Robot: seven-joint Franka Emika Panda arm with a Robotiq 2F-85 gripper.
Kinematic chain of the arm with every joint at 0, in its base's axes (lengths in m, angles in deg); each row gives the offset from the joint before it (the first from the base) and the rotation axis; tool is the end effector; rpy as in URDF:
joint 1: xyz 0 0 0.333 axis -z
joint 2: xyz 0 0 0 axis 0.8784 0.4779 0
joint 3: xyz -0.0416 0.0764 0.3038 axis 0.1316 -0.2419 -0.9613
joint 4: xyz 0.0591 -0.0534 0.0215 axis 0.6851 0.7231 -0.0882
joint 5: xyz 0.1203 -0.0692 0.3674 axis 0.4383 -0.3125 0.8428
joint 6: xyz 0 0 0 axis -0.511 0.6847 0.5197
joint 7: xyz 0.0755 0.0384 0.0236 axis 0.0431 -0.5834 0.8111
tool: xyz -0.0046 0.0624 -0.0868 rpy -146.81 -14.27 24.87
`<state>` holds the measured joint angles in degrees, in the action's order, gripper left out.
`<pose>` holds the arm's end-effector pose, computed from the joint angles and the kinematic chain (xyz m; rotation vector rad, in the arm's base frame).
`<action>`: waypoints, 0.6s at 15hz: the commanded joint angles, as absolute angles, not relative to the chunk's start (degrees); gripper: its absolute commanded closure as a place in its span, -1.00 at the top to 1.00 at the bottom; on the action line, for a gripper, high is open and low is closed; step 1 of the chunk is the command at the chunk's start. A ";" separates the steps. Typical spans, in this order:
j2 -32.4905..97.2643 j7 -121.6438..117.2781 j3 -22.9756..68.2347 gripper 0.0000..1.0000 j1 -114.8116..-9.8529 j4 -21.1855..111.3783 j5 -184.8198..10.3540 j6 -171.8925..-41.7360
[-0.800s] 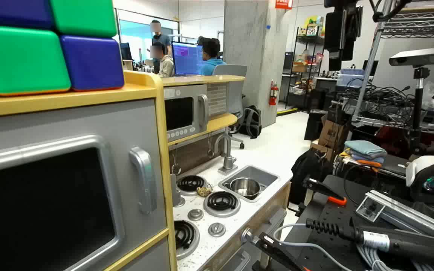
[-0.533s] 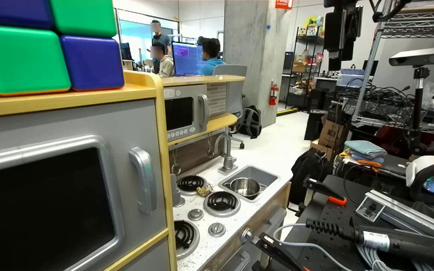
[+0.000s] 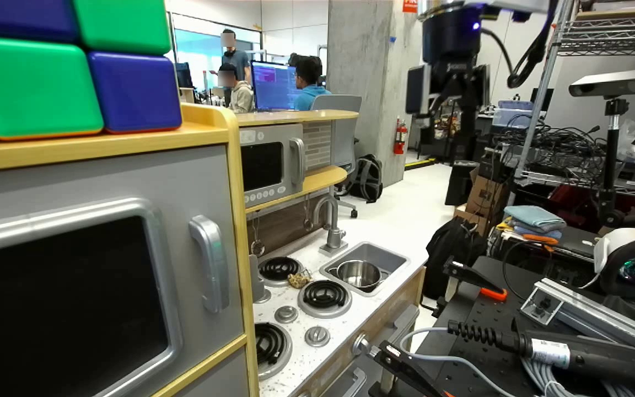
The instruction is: Pick up the object from the stove and put it in the pot that is in the sink
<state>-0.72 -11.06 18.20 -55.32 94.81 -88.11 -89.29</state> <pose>0.4176 -0.0452 0.3849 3.0303 -0.4580 -0.2191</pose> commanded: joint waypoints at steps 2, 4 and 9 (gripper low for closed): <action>16.61 -18.30 18.61 1.00 -56.89 86.78 -79.52 -101.01; 22.93 -20.81 18.48 1.00 -57.75 83.72 -78.30 -106.39; 38.61 -31.58 20.92 1.00 -62.12 73.25 -82.40 -113.37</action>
